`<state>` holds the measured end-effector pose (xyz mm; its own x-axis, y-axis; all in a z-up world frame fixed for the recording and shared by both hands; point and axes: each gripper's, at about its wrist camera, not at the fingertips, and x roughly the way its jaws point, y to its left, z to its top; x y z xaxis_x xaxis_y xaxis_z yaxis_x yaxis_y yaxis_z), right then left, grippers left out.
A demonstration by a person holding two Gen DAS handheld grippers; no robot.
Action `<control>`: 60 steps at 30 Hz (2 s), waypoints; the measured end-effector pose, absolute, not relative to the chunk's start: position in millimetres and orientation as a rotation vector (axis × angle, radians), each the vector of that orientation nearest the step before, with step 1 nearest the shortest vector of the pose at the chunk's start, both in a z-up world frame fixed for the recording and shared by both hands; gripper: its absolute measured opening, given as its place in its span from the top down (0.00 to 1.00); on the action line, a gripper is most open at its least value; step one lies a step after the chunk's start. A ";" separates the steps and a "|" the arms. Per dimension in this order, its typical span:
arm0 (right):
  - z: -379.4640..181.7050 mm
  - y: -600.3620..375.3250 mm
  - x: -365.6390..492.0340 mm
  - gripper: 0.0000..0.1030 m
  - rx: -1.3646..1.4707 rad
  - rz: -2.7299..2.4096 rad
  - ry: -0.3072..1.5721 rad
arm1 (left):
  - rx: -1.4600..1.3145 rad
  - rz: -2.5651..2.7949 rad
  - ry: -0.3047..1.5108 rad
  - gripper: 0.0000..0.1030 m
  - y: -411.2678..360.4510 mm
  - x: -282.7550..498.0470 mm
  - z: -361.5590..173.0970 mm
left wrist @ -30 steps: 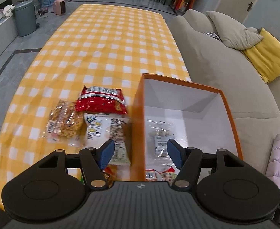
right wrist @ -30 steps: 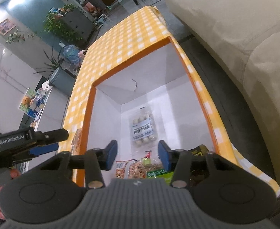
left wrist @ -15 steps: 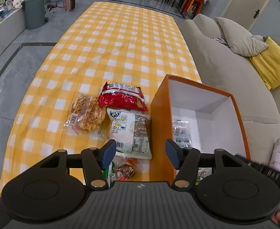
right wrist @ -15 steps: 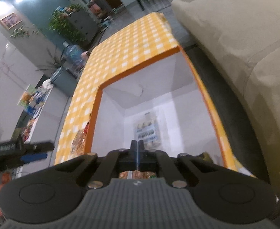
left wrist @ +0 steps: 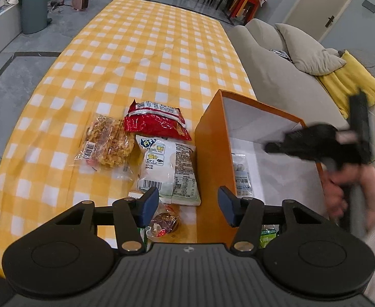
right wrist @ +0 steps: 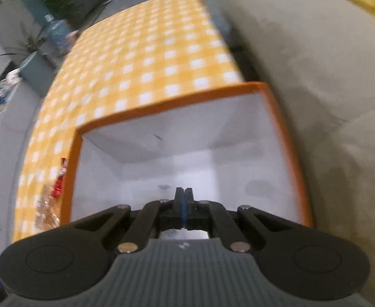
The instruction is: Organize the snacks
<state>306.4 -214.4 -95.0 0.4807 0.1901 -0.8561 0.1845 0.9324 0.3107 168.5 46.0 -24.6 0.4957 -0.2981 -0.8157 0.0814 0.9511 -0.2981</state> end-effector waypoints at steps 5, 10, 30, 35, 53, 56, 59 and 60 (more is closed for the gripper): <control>-125.6 -185.0 345.4 1.00 0.180 -0.029 1.101 | -0.242 -0.211 1.037 0.40 55.2 173.6 -29.0; -154.5 -183.7 346.8 1.00 0.183 -0.019 1.143 | -0.264 -0.200 1.040 0.39 69.7 177.2 -33.5; -146.5 -183.6 284.9 1.00 0.283 -0.084 1.242 | -0.262 -0.205 1.079 0.39 71.6 175.9 -38.7; -155.0 -177.4 280.2 1.00 0.353 -0.058 1.270 | -0.269 -0.198 1.058 0.39 76.3 173.8 -32.6; -78.2 -188.4 243.6 0.96 0.309 -0.080 1.101 | -0.213 -0.220 1.083 0.29 81.0 162.1 -23.6; -44.5 -174.0 229.6 0.77 0.216 -0.034 1.012 | -0.159 -0.228 1.070 0.22 81.1 157.1 -21.1; -19.0 -156.1 214.6 0.63 0.176 0.066 0.958 | -0.135 -0.213 1.062 0.17 85.0 153.5 -19.9; -13.6 -149.0 210.4 0.61 0.151 0.104 0.946 | -0.136 -0.219 1.063 0.15 87.9 153.0 -20.5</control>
